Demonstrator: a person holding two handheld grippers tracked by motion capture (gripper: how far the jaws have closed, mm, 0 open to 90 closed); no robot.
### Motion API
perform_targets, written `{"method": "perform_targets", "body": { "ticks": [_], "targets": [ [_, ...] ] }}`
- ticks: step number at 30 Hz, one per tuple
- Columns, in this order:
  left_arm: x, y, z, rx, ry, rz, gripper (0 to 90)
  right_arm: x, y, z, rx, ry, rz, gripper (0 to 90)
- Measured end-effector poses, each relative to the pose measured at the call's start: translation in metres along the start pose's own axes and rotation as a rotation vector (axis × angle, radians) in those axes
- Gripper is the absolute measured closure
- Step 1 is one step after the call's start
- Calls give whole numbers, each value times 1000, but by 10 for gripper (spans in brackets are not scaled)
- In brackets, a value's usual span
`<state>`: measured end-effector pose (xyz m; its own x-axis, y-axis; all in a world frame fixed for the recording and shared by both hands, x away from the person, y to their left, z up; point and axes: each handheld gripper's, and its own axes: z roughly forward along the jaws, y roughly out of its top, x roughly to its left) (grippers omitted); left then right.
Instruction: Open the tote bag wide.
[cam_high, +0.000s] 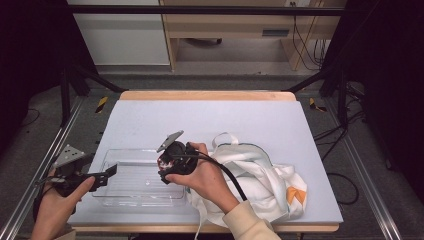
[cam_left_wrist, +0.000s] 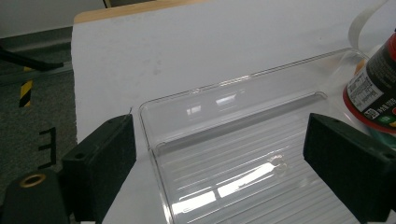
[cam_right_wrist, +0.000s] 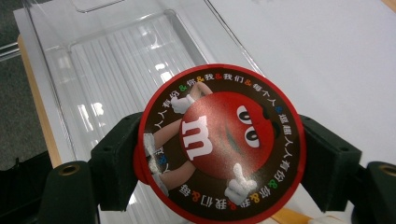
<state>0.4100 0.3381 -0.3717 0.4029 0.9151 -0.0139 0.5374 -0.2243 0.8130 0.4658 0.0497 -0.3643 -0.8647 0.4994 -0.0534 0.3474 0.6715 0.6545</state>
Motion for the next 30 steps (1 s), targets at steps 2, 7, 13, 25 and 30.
{"method": "perform_targets", "body": {
  "ticks": [2, 7, 13, 25, 30],
  "targets": [
    [0, 0, 0, -1, -2, -1, 94, 0, -1, 1, 2, -1, 0, 247],
    [0, 0, 0, 0, -1, -1, 94, -1, -3, 3, 11, -2, -2, 247],
    [-1, 0, 1, 2, 0, 3, 94, -1, -5, 5, 12, -3, -5, 247],
    [-1, 0, 1, 7, -4, 5, 94, -1, -10, 10, 18, -1, -8, 247],
    [-1, 0, 1, 4, -4, 3, 94, 0, -11, 13, 24, -3, -13, 247]
  ]
}}
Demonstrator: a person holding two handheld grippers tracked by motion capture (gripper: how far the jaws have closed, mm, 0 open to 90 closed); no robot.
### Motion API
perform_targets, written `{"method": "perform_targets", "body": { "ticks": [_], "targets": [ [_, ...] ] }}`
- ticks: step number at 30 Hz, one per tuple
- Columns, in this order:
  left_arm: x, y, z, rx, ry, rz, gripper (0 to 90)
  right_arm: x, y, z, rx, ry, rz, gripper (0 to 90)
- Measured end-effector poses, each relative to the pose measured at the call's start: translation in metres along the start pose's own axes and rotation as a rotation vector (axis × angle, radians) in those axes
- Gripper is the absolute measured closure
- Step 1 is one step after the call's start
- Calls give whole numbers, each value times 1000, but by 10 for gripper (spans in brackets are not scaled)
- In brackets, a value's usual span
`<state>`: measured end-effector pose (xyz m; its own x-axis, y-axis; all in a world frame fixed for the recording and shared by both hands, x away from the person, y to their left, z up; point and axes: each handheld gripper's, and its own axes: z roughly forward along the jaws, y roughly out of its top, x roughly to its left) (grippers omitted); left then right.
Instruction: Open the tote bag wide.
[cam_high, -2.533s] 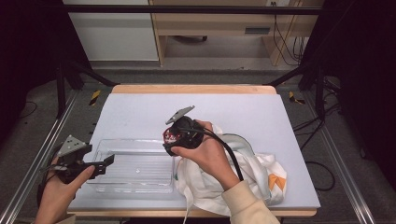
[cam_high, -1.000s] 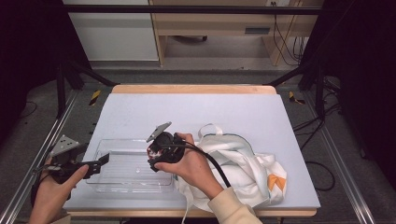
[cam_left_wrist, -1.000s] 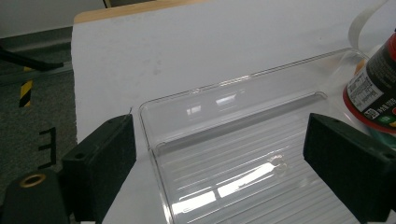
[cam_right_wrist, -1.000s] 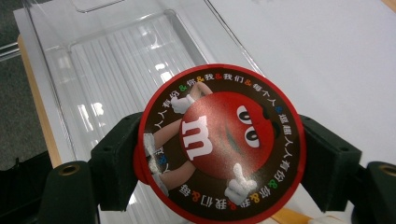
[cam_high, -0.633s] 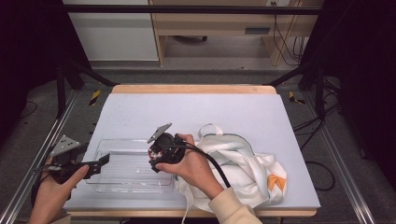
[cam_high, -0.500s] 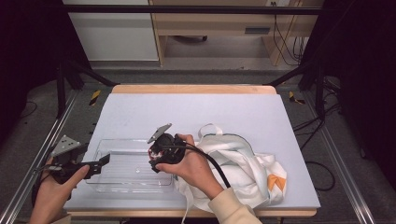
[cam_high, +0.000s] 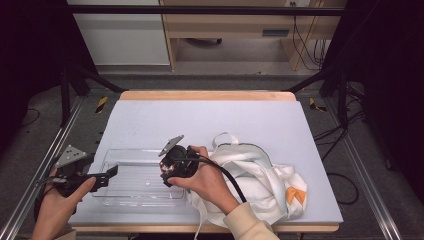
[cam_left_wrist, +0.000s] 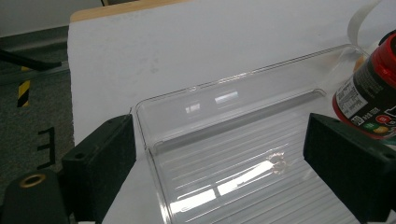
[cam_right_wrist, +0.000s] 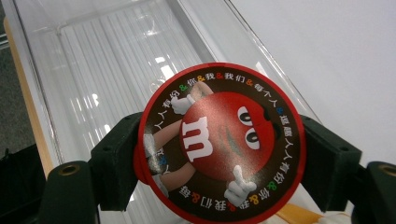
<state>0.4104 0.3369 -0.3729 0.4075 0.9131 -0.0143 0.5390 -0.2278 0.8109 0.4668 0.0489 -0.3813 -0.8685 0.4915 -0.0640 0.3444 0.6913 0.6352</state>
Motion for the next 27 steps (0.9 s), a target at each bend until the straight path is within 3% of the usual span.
{"method": "perform_targets", "body": {
  "ticks": [27],
  "targets": [
    [0, 0, 0, 6, -6, 6, 94, 1, -5, 13, 30, 0, -5, 247]
  ]
}}
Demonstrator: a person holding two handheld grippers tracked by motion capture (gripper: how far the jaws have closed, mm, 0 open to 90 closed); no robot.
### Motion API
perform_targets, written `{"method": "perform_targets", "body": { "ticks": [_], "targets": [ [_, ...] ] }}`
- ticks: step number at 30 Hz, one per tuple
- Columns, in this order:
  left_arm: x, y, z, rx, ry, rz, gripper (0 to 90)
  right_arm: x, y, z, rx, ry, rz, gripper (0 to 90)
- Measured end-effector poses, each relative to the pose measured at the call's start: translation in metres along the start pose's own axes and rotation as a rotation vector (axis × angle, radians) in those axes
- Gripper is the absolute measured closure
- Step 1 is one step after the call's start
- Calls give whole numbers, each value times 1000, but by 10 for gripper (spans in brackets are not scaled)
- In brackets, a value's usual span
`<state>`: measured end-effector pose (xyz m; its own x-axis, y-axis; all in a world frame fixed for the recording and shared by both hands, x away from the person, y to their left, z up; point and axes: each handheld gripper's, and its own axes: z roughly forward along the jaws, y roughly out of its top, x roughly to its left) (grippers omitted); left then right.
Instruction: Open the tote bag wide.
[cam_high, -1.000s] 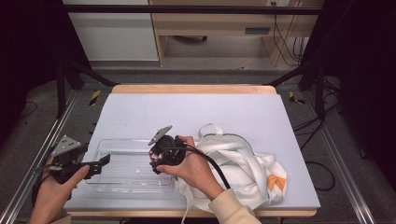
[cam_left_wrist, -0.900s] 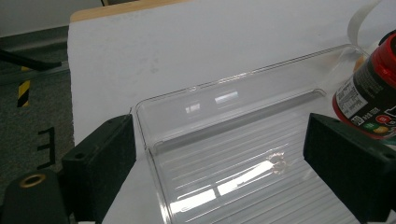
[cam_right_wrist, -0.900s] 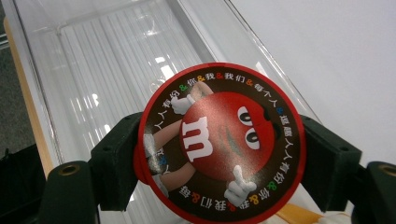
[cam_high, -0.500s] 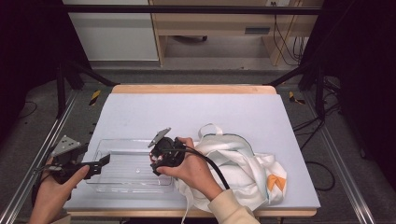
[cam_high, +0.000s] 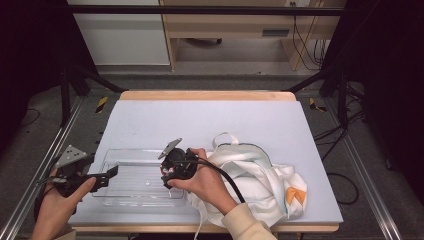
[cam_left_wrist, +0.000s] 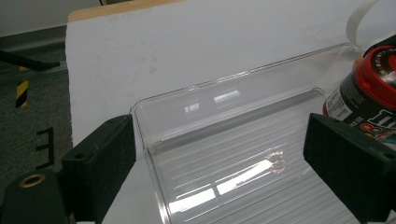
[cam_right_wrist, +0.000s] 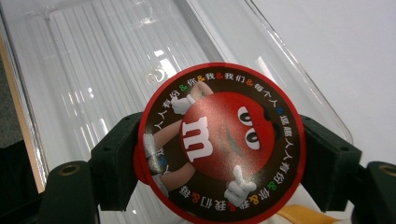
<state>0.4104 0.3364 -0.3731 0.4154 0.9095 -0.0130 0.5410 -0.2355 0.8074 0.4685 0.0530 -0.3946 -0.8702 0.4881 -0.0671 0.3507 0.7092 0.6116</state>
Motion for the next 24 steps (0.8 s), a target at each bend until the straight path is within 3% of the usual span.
{"method": "perform_targets", "body": {
  "ticks": [24],
  "targets": [
    [1, 0, 0, -1, -2, -3, 94, -1, -3, 10, 23, 1, -8, 247]
  ]
}}
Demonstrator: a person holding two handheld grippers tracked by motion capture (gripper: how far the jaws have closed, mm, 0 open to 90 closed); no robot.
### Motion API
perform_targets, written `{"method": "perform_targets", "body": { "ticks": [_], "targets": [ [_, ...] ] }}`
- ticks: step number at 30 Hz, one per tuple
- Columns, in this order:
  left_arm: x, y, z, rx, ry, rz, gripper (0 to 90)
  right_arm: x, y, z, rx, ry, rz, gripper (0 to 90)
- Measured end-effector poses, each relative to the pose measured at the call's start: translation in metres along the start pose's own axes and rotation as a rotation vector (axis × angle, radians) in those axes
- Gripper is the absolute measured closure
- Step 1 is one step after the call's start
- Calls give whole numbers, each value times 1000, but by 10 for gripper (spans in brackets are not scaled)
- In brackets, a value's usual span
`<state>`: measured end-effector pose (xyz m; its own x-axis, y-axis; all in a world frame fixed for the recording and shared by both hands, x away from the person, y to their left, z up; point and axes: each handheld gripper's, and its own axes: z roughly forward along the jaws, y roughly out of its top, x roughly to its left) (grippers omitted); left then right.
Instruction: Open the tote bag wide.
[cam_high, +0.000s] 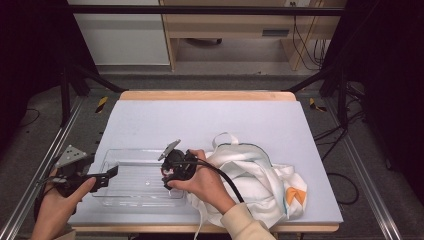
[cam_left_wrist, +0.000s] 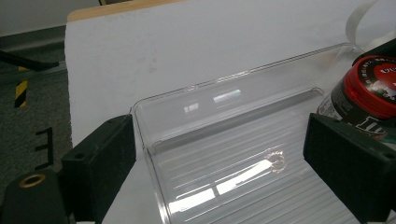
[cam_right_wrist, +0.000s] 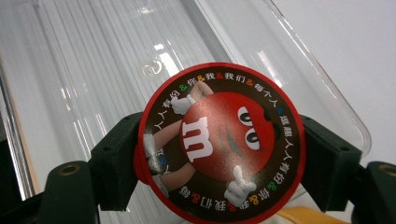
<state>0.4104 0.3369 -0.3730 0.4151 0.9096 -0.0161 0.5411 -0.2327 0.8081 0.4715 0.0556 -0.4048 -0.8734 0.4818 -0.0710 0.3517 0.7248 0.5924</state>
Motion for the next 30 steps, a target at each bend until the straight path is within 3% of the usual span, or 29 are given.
{"method": "perform_targets", "body": {
  "ticks": [30],
  "targets": [
    [0, 0, 1, 4, -5, 4, 93, 4, -3, 10, 65, -4, -32, 247]
  ]
}}
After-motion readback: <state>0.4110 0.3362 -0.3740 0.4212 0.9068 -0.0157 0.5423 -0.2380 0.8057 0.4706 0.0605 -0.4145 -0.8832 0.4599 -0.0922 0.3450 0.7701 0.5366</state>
